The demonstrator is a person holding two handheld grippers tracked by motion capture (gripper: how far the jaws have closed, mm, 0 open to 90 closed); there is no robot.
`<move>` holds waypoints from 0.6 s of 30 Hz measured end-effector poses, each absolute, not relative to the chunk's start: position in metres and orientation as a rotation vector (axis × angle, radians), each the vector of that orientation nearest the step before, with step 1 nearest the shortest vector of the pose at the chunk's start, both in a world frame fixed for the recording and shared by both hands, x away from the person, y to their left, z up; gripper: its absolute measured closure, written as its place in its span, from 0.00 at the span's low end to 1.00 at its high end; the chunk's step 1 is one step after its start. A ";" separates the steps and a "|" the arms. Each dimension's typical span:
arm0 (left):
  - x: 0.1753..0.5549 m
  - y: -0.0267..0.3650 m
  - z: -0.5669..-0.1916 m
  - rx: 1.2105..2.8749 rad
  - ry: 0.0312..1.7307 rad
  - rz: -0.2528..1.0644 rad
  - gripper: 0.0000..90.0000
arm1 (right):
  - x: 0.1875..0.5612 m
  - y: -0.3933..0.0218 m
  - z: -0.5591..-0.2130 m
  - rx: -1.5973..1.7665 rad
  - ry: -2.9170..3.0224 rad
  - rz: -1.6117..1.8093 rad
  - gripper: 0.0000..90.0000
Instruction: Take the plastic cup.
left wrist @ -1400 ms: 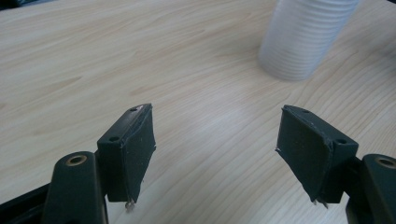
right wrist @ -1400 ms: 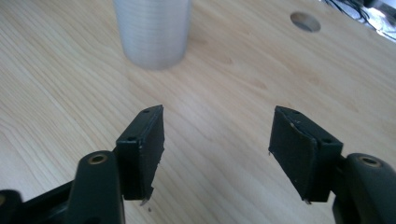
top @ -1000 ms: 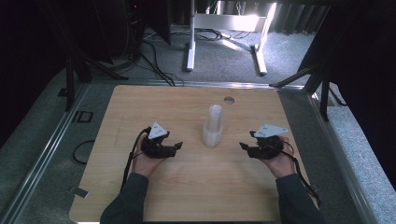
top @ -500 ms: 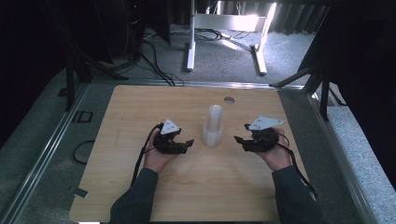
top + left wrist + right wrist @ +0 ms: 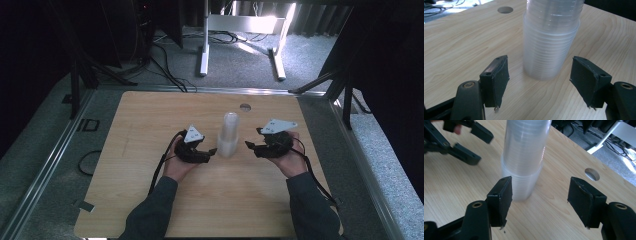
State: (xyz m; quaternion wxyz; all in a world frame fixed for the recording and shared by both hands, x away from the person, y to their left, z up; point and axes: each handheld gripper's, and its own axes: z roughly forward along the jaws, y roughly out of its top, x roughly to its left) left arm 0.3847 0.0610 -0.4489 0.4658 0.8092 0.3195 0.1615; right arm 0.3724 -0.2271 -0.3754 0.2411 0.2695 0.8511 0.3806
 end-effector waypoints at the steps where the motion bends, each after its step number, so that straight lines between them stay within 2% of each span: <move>1: 0.387 0.057 -0.450 1.988 0.776 0.397 0.34 | 0.373 -0.225 -0.374 0.735 2.327 1.045 0.39; 6: 0.391 0.049 -0.452 1.977 0.768 0.386 0.34 | 0.374 -0.223 -0.372 0.728 2.330 1.048 0.38; 18: 0.403 0.026 -0.452 1.981 0.764 0.386 0.26 | 0.378 -0.212 -0.365 0.710 2.327 1.079 0.31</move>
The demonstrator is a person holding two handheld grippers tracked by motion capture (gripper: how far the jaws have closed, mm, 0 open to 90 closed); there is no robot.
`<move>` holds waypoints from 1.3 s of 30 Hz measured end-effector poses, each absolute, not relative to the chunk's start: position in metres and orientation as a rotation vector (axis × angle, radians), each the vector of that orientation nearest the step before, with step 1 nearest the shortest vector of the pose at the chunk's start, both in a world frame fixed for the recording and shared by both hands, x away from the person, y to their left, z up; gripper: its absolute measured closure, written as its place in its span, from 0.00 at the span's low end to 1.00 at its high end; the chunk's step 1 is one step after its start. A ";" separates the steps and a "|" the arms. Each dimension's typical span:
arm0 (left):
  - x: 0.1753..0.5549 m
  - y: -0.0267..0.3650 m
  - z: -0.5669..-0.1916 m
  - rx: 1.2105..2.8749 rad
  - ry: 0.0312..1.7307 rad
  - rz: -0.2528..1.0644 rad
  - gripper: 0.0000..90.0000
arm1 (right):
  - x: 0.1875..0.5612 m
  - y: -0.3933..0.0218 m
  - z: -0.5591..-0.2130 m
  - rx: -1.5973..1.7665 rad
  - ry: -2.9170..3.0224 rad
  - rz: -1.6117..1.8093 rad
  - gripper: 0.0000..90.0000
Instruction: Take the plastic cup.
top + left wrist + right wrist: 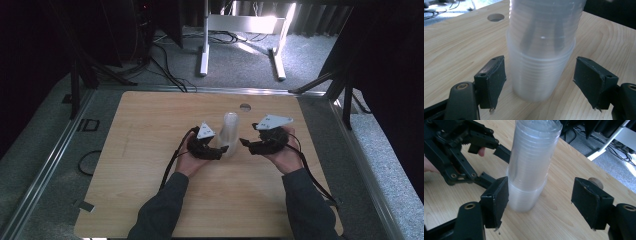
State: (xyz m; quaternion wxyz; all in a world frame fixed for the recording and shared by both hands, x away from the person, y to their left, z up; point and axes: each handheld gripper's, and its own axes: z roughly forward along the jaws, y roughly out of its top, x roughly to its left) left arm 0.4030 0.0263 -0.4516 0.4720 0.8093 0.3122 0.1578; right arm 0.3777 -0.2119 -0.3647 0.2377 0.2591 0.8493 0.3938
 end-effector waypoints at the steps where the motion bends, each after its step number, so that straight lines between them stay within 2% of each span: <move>1: 0.403 0.026 -0.452 1.981 0.764 0.386 0.23 | 0.378 -0.212 -0.365 0.710 2.327 1.079 0.31; 10: 0.407 0.018 -0.455 1.970 0.745 0.364 0.22 | 0.383 -0.210 -0.364 0.731 2.325 1.105 0.25; 18: 0.410 0.015 -0.458 1.960 0.757 0.367 0.22 | 0.389 -0.200 -0.359 0.714 2.315 1.137 0.29; 39: 0.411 0.011 -0.460 1.942 0.767 0.391 0.24 | 0.405 -0.187 -0.356 0.743 2.289 1.206 0.28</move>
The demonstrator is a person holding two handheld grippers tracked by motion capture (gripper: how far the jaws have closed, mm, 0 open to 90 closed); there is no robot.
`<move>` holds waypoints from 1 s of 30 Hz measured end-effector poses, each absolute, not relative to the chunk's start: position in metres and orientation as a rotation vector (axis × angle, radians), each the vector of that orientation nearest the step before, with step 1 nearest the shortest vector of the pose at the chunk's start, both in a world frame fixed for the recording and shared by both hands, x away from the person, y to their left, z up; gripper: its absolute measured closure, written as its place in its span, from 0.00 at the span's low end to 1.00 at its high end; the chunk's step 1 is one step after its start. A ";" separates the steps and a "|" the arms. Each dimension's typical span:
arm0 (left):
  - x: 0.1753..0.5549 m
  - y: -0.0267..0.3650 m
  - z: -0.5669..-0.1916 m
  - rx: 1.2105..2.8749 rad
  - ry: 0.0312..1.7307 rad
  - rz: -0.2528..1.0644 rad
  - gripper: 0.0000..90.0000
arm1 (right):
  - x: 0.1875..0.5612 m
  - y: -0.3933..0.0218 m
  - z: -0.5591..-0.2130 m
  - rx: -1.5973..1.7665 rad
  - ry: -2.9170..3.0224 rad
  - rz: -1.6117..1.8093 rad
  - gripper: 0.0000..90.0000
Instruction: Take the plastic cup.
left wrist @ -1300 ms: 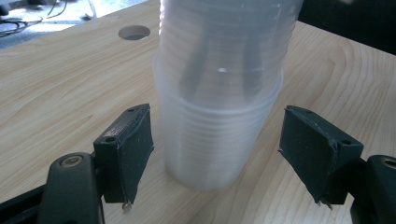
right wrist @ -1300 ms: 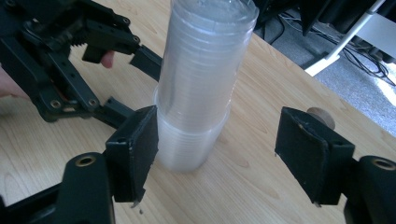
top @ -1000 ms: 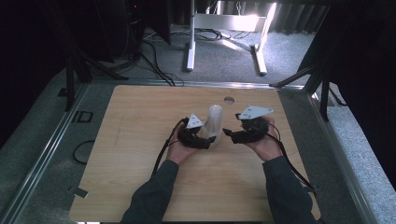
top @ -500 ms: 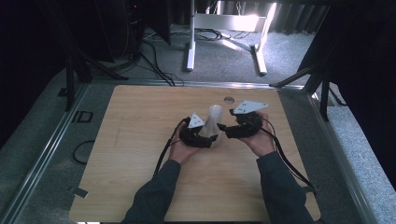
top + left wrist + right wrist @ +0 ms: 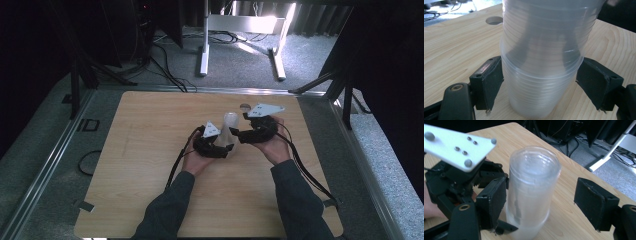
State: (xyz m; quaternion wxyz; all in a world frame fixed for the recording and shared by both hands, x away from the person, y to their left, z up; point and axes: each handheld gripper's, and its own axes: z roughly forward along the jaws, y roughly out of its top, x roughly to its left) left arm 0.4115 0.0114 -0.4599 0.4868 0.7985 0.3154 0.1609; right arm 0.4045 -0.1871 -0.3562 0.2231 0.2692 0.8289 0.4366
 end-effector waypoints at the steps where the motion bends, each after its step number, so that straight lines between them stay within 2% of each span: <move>1: 0.411 0.012 -0.460 1.943 0.766 0.393 0.24 | 0.406 -0.185 -0.356 0.743 2.288 1.209 0.27; 13: 0.411 0.012 -0.461 1.933 0.770 0.401 0.24 | 0.420 -0.170 -0.357 0.773 2.292 1.252 0.29; 22: 0.410 0.012 -0.461 1.933 0.771 0.408 0.25 | 0.426 -0.167 -0.362 0.792 2.315 1.273 0.35; 25: 0.410 0.012 -0.461 1.933 0.770 0.407 0.25 | 0.426 -0.166 -0.362 0.782 2.316 1.286 0.42; 30: 0.410 0.013 -0.461 1.936 0.770 0.412 0.26 | 0.426 -0.167 -0.361 0.777 2.318 1.286 0.43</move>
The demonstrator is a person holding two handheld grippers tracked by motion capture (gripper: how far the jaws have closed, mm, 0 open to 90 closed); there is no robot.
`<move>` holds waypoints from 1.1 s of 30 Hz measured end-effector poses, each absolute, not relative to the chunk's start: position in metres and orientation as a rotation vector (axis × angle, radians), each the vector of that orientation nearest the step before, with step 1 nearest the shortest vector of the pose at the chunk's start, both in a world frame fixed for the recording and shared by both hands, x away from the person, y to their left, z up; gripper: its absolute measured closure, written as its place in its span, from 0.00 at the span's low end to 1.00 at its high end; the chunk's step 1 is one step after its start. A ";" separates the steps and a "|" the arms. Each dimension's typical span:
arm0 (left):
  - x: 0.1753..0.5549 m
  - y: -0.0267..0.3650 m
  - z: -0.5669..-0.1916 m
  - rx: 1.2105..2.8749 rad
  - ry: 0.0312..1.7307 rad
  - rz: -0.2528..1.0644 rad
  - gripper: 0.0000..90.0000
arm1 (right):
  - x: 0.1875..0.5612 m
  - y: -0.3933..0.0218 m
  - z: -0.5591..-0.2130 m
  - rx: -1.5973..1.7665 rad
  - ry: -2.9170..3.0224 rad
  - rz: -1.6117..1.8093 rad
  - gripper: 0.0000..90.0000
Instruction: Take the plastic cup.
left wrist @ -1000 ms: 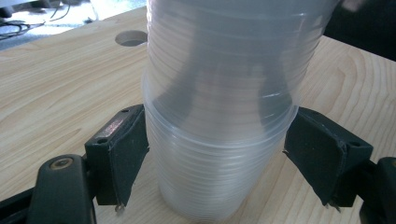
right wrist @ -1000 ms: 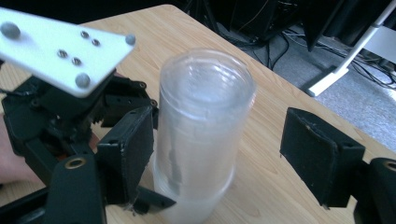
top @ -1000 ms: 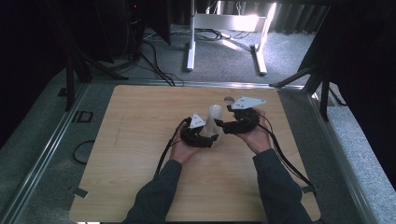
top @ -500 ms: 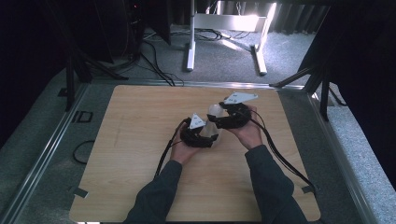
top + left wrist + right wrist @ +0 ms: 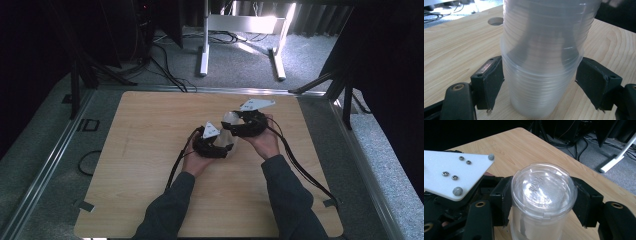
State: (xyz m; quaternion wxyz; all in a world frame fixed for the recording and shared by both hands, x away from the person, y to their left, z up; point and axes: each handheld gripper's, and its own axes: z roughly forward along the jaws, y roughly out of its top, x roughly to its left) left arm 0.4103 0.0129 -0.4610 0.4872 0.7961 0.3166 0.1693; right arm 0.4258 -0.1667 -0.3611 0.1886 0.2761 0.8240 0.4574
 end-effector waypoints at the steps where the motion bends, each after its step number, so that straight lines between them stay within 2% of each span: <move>1: 0.410 0.013 -0.461 1.936 0.770 0.412 0.26 | 0.426 -0.167 -0.361 0.777 2.318 1.286 0.43; 33: 0.410 0.015 -0.462 1.930 0.776 0.418 0.27 | 0.422 -0.172 -0.337 0.746 2.300 1.331 0.45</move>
